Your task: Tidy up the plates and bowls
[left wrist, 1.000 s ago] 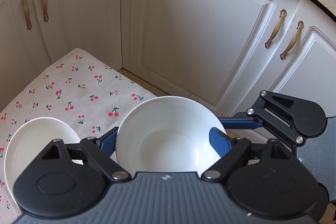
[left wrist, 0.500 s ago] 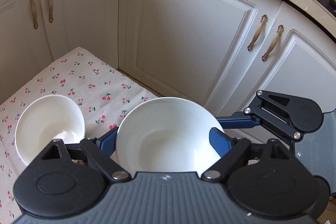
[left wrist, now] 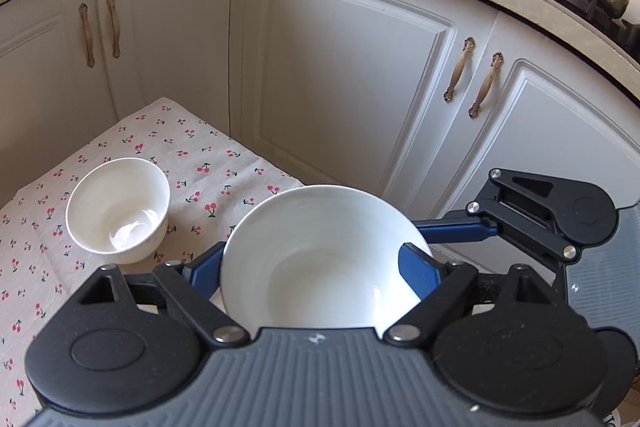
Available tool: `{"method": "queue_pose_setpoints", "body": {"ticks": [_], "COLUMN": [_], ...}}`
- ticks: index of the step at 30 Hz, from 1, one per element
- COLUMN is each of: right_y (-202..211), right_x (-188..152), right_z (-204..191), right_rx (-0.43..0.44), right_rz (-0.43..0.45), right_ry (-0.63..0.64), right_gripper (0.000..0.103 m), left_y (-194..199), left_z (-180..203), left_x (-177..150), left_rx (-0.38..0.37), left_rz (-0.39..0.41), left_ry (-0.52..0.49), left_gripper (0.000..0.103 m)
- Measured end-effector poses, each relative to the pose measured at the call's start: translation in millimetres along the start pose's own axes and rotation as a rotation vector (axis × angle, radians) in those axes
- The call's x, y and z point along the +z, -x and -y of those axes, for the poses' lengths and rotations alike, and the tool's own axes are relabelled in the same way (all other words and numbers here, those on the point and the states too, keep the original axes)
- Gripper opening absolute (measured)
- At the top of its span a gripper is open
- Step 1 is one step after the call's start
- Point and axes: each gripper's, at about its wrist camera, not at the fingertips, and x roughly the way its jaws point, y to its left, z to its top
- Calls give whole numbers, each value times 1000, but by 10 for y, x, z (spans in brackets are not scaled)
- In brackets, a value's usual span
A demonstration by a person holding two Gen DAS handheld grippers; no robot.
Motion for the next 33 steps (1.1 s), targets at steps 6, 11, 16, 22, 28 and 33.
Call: {"method": "queue_pose_setpoints", "body": {"ticks": [6,11,16,22,28,33], "right_y": [175,292,395,485,478,443], "right_x": [-30,-58,-112,-211,-328,-408], "right_z": [-185,-322,-474,-629,-777,-850], "right_rx": [0,7,15,41,62,86], "right_rz": [5,5,3,-13,-48,-74], "right_ry": [10,21,38,40,50,35], "right_gripper": [85,85,85,85,85,85], "left_y": [206,348,492,581,606,596], "left_z": [131,207,290,364,378,384], "left_x": [-113,-238,-407,-626,-817,-914], "left_rx": [15,19,29,29,26,31], "left_rz": [21,27,30,24,4,-13], "left_ry": [-5,12,26,48,72,77], "left_gripper": [89,89,89,89,89,89]}}
